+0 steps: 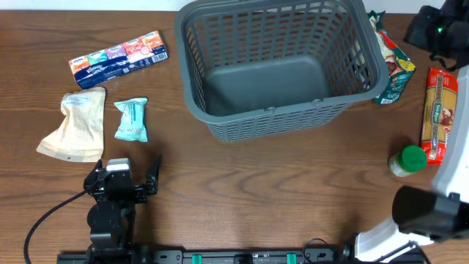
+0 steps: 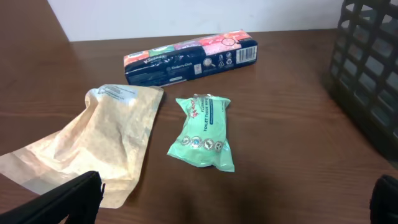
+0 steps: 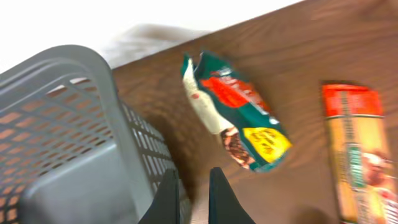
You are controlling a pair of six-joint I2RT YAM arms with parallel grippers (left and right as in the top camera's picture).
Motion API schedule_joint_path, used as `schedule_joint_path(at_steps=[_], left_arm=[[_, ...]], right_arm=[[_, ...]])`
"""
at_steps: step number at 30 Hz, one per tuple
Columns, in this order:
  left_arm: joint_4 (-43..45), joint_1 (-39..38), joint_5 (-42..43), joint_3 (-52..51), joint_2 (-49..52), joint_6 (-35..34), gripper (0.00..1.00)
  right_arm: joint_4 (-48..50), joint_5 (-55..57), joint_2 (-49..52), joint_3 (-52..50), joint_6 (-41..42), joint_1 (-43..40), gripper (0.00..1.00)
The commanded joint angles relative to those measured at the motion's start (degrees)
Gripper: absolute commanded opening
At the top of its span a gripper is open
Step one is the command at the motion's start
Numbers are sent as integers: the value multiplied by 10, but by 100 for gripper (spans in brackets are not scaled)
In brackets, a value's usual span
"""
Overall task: Pack container
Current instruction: 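Move the right gripper to the green coffee bag and grasp it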
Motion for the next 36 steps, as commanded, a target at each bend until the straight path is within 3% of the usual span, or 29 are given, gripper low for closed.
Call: schedule_joint_path(at_steps=[1,9,36], left_arm=[[-3,-2,6,-13,-3,8,99],[-3,-2,6,-13,-3,8,99],[-3,-2,6,-13,-3,8,99]], right_arm=[[3,-157,50,4,-50,-25,1],[-1,-277,111,4,-68,-33,1],[-134,-254,113,4,-89,31,1]])
